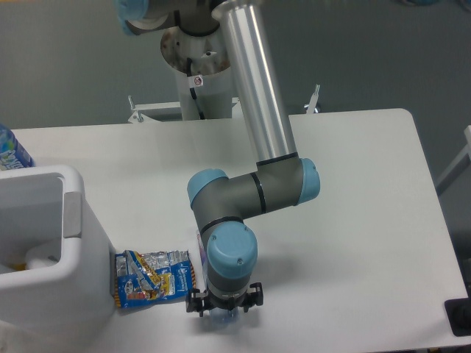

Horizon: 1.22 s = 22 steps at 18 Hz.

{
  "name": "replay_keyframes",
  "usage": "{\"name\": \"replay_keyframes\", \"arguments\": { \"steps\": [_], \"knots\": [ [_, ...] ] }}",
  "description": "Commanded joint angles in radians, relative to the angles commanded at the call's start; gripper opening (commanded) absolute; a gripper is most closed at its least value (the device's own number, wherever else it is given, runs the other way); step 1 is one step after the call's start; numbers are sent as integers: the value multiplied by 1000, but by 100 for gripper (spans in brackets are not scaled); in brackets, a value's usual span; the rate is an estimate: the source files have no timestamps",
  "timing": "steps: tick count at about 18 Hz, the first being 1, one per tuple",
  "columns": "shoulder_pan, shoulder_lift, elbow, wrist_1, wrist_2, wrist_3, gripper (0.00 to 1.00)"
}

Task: Place the trash in the trash can
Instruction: 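Lower the gripper around the bottle and close on it, then lift the bottle and carry it over the white trash bin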

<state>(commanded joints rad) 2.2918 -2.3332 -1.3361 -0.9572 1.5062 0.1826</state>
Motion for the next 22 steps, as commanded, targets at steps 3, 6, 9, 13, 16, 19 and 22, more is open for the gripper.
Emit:
{"name": "replay_keyframes", "arguments": {
  "steps": [3, 6, 9, 13, 16, 19, 22],
  "knots": [
    [-5, 0, 0, 5, 8, -2, 72],
    [-6, 0, 0, 5, 14, -2, 59],
    [-9, 2, 0, 9, 51, -3, 56],
    [-11, 5, 0, 9, 51, -2, 56],
    [-11, 14, 2, 9, 51, 2, 56],
    [-5, 60, 12, 12, 45, 15, 56],
    [8, 129, 43, 24, 42, 18, 56]
  ]
}}
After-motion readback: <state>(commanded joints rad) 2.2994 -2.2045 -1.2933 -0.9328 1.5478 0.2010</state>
